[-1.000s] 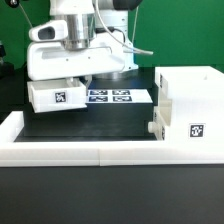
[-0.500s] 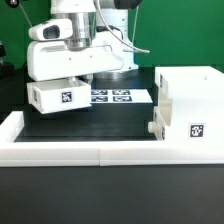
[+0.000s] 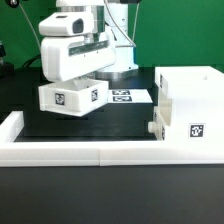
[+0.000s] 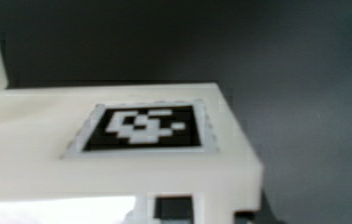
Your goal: Assemble drawer
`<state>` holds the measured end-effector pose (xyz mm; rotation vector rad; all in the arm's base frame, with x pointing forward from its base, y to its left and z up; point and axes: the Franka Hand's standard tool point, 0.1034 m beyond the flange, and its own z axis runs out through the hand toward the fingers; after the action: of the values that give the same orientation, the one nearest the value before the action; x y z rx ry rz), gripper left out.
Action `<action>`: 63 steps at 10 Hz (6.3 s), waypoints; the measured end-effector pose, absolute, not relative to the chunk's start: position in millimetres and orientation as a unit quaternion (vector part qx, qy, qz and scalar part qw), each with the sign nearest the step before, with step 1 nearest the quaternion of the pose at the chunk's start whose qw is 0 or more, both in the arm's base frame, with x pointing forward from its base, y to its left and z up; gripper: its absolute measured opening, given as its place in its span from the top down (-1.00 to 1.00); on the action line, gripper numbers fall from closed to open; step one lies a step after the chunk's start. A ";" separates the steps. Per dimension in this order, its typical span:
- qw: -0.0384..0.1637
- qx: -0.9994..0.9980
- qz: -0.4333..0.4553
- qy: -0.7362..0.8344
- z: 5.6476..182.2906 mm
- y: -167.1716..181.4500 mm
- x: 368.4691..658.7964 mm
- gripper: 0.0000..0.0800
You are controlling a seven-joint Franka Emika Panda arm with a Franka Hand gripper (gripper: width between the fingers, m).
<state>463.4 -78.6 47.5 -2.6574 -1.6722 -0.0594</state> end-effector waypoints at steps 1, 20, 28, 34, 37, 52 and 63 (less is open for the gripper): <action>0.001 -0.837 -0.018 -0.547 46.5 -79.7 461.5 0.89; 0.026 -0.721 0.010 -0.693 57.2 -7.7 520.4 0.89; 0.022 -0.703 0.003 -0.711 54.4 -12.4 520.2 0.89; 0.020 -0.715 0.000 -0.699 59.4 2.7 528.0 0.89; 0.013 -0.718 -0.009 -0.696 60.2 6.6 531.7 0.89; 0.014 -0.746 -0.008 -0.666 54.1 15.1 539.5 0.89; 0.011 -0.730 -0.005 -0.683 54.1 7.1 526.1 0.89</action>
Offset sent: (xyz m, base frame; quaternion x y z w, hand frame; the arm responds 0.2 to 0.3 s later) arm 0.0000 0.0000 0.0000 0.0000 0.0000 -0.1296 0.9916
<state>526.1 7.1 54.1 -2.2776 -2.1305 -0.0148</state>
